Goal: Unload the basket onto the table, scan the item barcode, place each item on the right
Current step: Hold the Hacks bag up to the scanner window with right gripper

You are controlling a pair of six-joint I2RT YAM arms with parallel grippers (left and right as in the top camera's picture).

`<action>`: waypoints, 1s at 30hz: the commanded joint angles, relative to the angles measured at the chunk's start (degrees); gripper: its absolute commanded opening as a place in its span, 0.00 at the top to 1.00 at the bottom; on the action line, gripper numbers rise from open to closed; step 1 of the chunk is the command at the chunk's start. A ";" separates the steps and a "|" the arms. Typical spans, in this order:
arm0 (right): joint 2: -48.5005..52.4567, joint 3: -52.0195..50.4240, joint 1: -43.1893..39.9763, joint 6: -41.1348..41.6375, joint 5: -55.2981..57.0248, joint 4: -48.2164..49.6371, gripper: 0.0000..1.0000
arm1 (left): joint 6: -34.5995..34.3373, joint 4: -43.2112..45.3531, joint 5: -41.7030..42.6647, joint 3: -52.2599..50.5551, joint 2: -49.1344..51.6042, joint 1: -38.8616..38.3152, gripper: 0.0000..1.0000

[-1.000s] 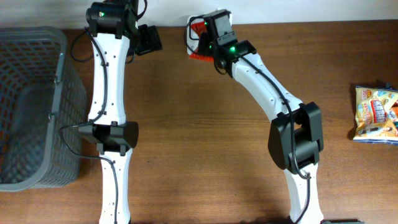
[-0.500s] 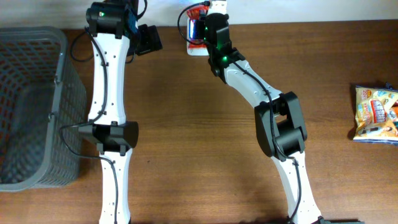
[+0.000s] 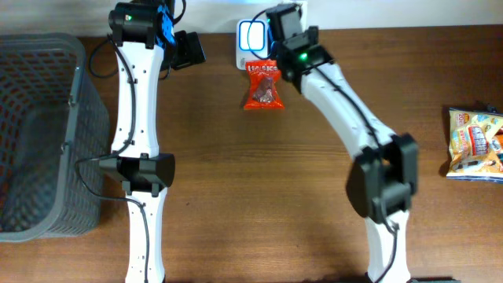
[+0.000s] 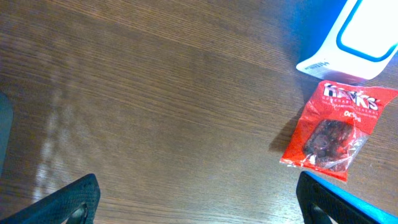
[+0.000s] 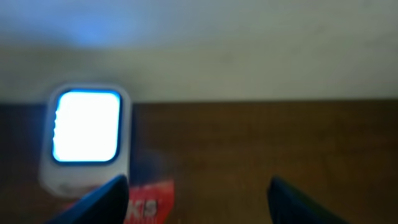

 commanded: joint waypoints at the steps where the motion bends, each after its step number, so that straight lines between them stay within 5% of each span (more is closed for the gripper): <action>1: -1.97 -0.02 -0.17 0.28 -15.54 -8.31 0.28 | 0.52 0.00 -0.59 0.04 0.44 0.11 0.01; 12: 14.34 -1.53 0.28 2.23 -21.51 -2.29 0.26 | 0.52 0.00 -0.59 0.04 0.44 0.11 0.01; 13: 15.13 -1.53 0.28 2.23 -21.49 -1.77 0.33 | 0.55 0.00 -0.59 0.04 0.44 0.11 0.01; 15: 15.87 -1.57 0.28 2.21 -21.24 -0.59 0.69 | 0.55 0.00 -0.59 0.04 0.44 0.11 0.01; 17: 14.73 -1.20 0.15 2.19 -21.03 -0.39 0.96 | 0.52 0.00 -0.59 0.04 0.44 0.11 0.01; 24: 0.98 0.04 0.13 2.19 -16.63 0.13 0.96 | 0.52 0.02 -0.59 0.04 0.44 0.11 0.01; 30: 0.96 0.00 0.33 2.16 -15.89 19.28 0.96 | 0.52 0.02 -0.59 0.04 0.44 0.11 0.01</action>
